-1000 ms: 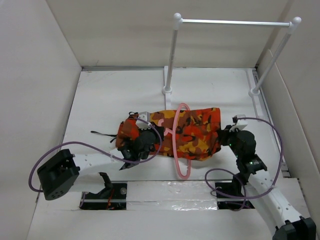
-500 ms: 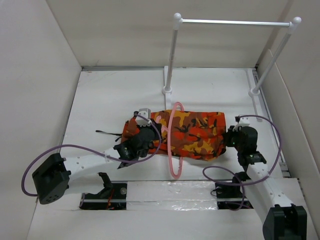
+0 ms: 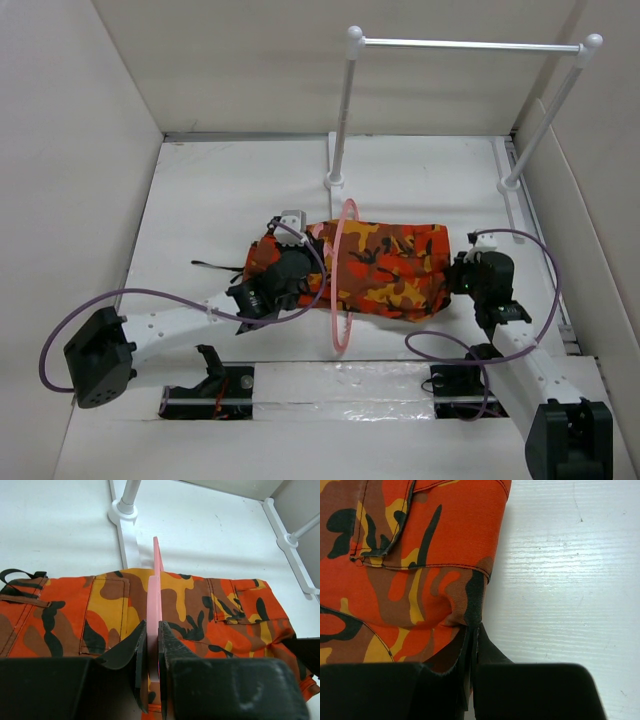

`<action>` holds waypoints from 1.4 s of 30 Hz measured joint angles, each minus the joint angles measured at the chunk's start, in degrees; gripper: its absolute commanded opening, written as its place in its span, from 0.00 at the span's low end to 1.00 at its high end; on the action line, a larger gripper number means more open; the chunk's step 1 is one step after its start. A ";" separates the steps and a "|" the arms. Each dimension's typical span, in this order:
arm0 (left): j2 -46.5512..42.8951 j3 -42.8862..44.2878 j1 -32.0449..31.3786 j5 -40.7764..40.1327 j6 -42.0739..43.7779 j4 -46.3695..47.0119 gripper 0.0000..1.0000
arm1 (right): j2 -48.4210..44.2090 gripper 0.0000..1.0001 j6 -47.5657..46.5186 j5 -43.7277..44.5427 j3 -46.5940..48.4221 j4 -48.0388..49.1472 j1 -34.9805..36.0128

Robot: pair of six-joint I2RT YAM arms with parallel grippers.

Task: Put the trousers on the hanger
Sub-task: Place the trousers on the hanger, then place the hanger at the clothesline.

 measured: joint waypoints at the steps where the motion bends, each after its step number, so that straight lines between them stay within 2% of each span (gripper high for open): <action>1: 0.00 0.31 0.00 -0.07 0.44 -0.09 0.00 | 0.00 0.00 0.00 -0.13 0.00 0.00 0.00; 3: -0.04 0.76 0.00 -0.04 1.07 -0.20 0.00 | 0.04 0.00 0.00 -0.46 0.00 0.09 0.00; 5: -0.09 1.18 0.00 0.15 1.51 -0.26 0.00 | 0.11 0.05 -0.04 -0.87 0.00 0.33 0.00; 9: -0.09 2.45 0.00 0.83 2.05 -0.13 0.00 | -0.07 0.43 -0.44 -2.62 0.39 0.37 0.00; 10: -0.09 2.78 0.02 0.98 2.16 0.04 0.00 | -0.35 0.59 -0.68 -3.15 0.79 0.26 -0.04; 13: -0.09 4.20 0.02 1.42 2.56 0.28 0.00 | -2.01 0.75 -1.64 -5.35 3.67 -1.53 -0.37; 15: -0.07 5.42 0.02 1.84 3.02 0.15 0.00 | -4.02 0.76 -2.19 -7.23 6.97 -3.04 -0.37; 16: -0.04 6.29 0.00 2.08 3.41 0.09 0.00 | -5.14 0.72 -2.36 -8.13 8.81 -3.56 -0.13; 18: 0.04 8.41 -0.20 2.27 4.33 -0.02 0.00 | -7.54 0.42 -2.80 -8.92 12.57 -4.66 1.62; 19: 0.09 9.64 -0.46 2.29 5.07 -0.07 0.00 | -8.48 0.08 -2.75 -9.44 14.51 -4.98 3.10; 20: 0.11 10.84 -0.66 2.27 5.77 -0.04 0.00 | -9.07 0.00 -2.71 -9.60 16.37 -4.98 5.33; 23: 0.20 14.64 -1.09 2.38 7.78 -0.28 0.00 | -9.20 0.00 0.04 -9.86 20.59 -3.23 15.19; 24: 0.22 15.80 -1.11 2.54 8.39 -0.35 0.00 | -8.63 0.06 1.09 -9.49 21.33 -1.86 19.61; 25: 0.26 16.92 -1.11 2.75 8.94 -0.33 0.00 | -7.65 0.32 2.19 -8.92 21.90 -0.59 24.06; 27: 0.48 18.86 -1.11 2.97 10.12 -0.33 0.00 | -4.59 0.57 4.24 -7.06 23.23 1.11 32.87; 28: 0.72 19.91 -1.11 3.04 10.67 -0.33 0.00 | -3.19 0.74 5.01 -5.68 23.91 1.73 36.85; 30: 1.25 21.88 -1.11 3.23 11.80 -0.37 0.00 | 0.28 0.84 6.19 -1.86 25.66 2.62 43.43; 32: 1.77 23.50 -1.11 3.69 12.66 -0.46 0.00 | 3.76 0.85 6.99 0.85 27.58 3.28 49.24; 34: 2.43 25.31 -1.20 4.33 13.40 -0.85 0.00 | 5.86 0.84 8.35 3.26 28.70 4.46 51.63; 42: 4.68 29.57 -6.34 3.37 18.64 -0.79 0.00 | 9.60 0.78 14.91 7.96 28.83 11.85 51.25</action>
